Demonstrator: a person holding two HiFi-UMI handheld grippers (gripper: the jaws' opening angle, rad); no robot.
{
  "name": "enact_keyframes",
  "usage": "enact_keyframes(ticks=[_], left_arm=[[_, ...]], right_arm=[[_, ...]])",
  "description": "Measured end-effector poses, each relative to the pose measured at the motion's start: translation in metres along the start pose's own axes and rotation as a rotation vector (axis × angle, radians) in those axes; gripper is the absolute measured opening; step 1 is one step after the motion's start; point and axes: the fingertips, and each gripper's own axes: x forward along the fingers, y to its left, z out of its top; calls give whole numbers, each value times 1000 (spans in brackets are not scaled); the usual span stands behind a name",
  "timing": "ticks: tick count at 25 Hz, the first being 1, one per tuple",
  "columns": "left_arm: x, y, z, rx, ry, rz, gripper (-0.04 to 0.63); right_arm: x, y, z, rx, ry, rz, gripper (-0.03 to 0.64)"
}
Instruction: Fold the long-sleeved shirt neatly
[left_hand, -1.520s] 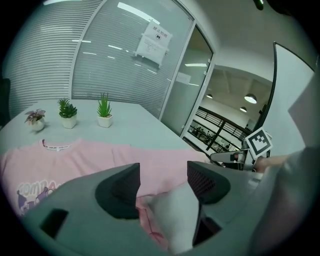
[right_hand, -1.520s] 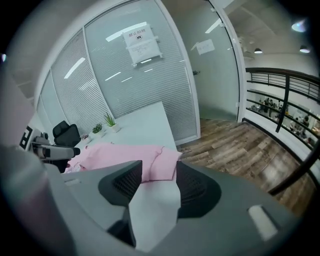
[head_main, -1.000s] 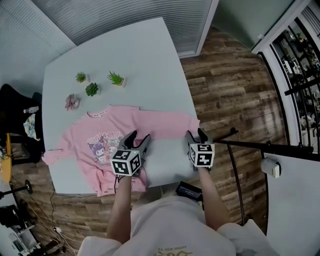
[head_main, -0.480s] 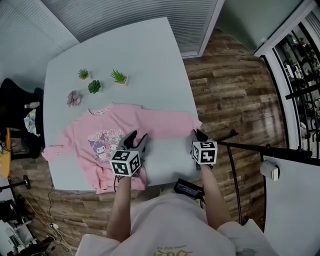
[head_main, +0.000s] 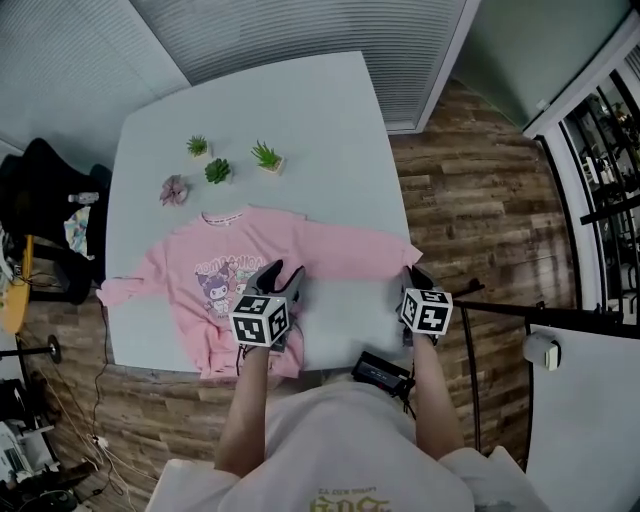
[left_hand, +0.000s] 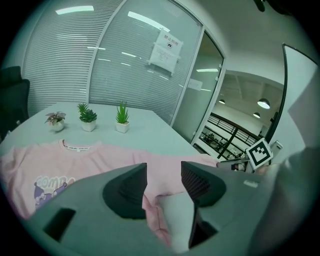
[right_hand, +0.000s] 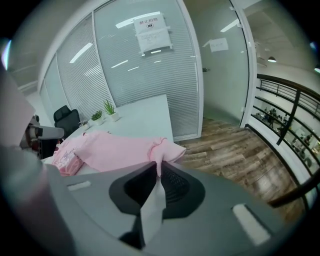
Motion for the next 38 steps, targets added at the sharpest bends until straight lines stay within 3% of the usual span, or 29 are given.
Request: enact_keyframes(ticks=[5, 16, 30, 38], left_arm=[[-7, 2, 4, -12, -11, 4, 220], [-22, 10, 14, -23, -42, 23, 231], [-55, 28, 26, -13, -82, 69, 268], [-91, 56, 33, 4, -115, 146, 287]], right_arm=[[-19, -4, 21, 90, -91, 14, 40], [-60, -18, 64, 127, -218, -18, 40], [-83, 39, 110, 49, -312, 71, 41], [-83, 74, 122, 13, -334, 139, 41]])
